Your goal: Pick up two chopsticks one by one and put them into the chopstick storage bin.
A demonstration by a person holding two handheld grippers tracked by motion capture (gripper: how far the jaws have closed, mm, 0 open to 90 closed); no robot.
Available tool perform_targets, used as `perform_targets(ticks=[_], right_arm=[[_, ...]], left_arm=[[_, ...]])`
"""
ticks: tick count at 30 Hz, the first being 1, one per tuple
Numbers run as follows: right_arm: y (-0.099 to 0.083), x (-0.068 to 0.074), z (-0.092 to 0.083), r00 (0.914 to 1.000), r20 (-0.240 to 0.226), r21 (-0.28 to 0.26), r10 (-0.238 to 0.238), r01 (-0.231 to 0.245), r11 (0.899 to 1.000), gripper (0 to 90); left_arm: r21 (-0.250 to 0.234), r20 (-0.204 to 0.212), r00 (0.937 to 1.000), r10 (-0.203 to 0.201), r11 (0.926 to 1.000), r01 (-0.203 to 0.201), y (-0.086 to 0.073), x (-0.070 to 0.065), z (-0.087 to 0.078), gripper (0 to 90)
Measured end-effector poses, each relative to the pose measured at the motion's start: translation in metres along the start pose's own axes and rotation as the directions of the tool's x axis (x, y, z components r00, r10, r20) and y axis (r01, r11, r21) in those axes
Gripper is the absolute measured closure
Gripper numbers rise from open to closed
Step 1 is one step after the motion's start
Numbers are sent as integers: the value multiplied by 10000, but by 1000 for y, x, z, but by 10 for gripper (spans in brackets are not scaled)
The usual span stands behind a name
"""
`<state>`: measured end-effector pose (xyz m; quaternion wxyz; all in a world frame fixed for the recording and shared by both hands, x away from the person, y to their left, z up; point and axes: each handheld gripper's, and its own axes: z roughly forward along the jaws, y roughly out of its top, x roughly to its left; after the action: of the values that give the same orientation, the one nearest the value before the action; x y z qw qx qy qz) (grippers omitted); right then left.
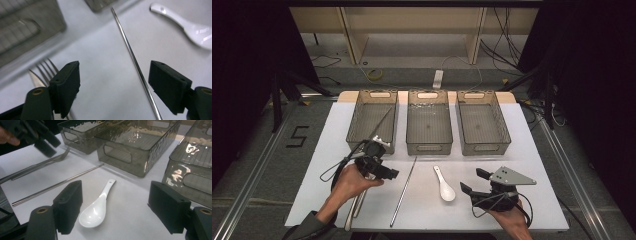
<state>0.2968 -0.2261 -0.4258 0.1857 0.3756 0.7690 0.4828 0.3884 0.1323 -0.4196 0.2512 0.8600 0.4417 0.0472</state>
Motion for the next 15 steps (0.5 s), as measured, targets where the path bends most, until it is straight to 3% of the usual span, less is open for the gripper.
perform_targets(ticks=[12,15], right_arm=[[0,0,0,10000,-24,54,-47,47,10000,283],[0,0,1,10000,-25,59,-36,36,10000,283]], left_arm=[[1183,656,9965,509,9913,-584,-10,-27,25,364],[1255,775,9949,646,9893,-740,-11,-32,29,410]])
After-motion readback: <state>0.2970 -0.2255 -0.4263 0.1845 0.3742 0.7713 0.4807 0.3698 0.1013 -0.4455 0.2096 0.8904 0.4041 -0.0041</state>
